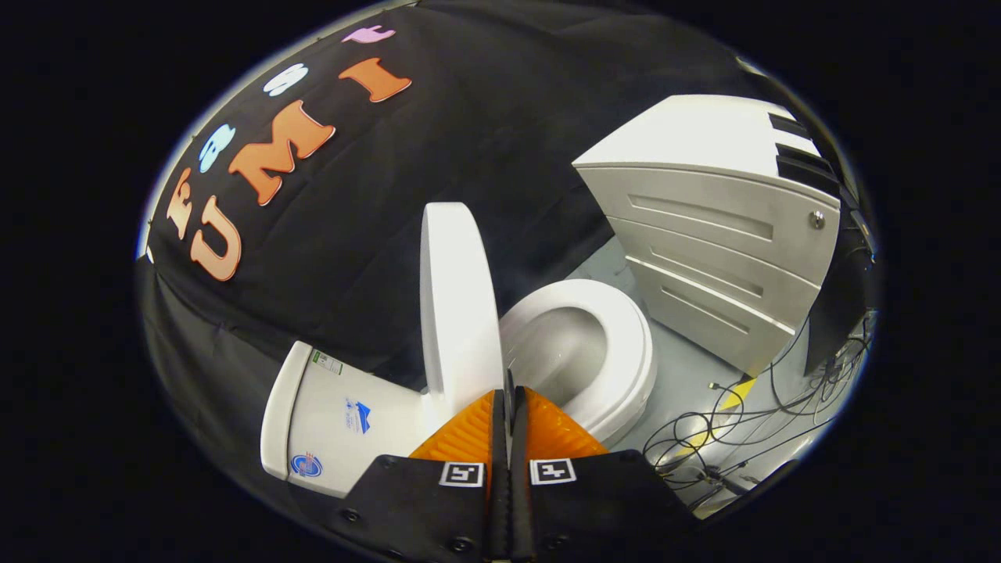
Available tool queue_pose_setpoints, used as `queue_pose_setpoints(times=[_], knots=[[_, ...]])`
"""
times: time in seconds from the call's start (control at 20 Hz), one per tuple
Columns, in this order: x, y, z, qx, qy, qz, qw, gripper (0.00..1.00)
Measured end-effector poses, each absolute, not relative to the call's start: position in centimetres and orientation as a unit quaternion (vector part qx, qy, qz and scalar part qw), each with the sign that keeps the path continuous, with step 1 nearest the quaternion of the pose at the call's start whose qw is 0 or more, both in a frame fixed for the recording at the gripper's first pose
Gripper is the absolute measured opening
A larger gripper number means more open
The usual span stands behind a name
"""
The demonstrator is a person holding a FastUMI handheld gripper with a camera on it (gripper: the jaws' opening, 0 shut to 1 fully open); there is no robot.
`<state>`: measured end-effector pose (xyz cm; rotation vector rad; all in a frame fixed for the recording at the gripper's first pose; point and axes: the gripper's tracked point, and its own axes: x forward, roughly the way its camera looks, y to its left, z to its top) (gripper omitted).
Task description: Open the toilet lid.
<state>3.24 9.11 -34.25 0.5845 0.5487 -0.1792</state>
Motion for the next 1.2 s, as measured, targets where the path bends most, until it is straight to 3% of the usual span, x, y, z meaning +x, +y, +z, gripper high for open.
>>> queue_pose_setpoints(times=[1.2], knots=[[2.0,26.4,-26.9,0.07,0.241,0.006,0.968,0.08]])
